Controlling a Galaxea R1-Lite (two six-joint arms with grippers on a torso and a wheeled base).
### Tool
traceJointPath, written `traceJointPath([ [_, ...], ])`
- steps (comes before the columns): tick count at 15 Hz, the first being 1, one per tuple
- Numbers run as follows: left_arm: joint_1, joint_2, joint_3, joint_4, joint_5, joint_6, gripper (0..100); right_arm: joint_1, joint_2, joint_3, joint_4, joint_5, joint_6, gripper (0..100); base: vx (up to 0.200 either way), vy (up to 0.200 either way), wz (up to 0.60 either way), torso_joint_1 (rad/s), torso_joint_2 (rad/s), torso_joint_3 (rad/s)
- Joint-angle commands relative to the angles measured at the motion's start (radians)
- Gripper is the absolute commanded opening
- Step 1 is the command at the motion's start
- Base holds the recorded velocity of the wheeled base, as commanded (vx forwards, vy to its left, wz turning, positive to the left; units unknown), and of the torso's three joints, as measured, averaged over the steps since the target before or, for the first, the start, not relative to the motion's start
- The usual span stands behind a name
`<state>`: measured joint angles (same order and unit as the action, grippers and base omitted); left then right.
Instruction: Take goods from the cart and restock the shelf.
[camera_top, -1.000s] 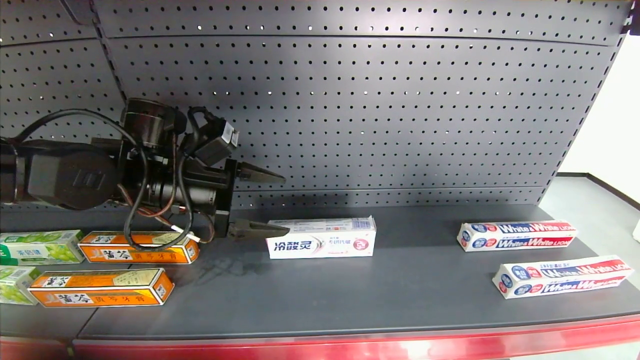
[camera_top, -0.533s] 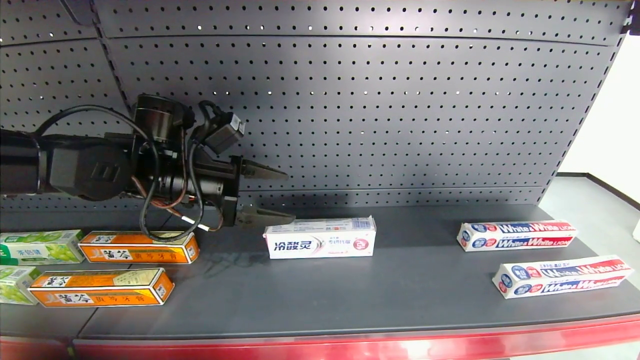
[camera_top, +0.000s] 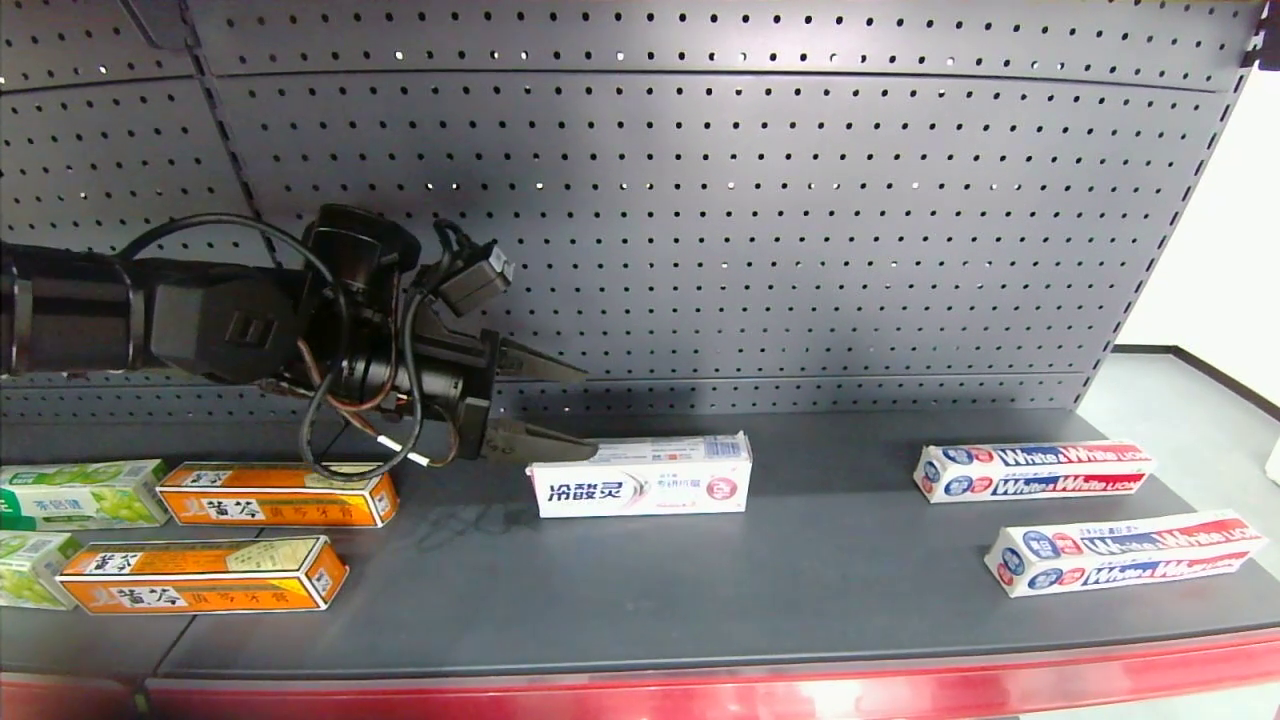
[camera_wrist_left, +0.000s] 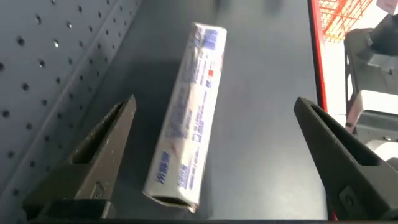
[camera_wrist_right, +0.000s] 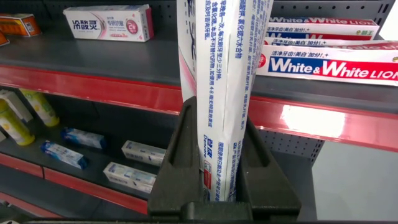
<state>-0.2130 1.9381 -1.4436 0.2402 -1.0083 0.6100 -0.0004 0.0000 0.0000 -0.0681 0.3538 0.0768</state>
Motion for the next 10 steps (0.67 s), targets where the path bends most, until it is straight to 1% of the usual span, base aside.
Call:
traceJointPath([
  [1,-0.009,0.021,-0.034,0.005,-0.001,0.001,100,0.0,0.0,0.0,0.001,0.001,0.0,0,0.0,0.0,0.0,0.0,0.0,0.0],
  [4,-0.011,0.038,-0.043,0.004,0.0,0.008,100,0.0,0.0,0.0,0.001,0.001,0.0,0,0.0,0.0,0.0,0.0,0.0,0.0],
  [5,-0.011,0.044,-0.043,0.004,-0.001,0.019,100,0.0,0.0,0.0,0.001,0.001,0.0,0,0.0,0.0,0.0,0.0,0.0,0.0],
  [6,-0.013,0.062,-0.043,0.004,-0.001,0.037,100,0.0,0.0,0.0,0.001,0.001,0.0,0,0.0,0.0,0.0,0.0,0.0,0.0],
  [10,-0.017,0.113,-0.052,-0.004,0.0,0.043,100,0.0,0.0,0.0,-0.001,0.001,0.0,0,0.0,0.0,0.0,0.0,0.0,0.0],
])
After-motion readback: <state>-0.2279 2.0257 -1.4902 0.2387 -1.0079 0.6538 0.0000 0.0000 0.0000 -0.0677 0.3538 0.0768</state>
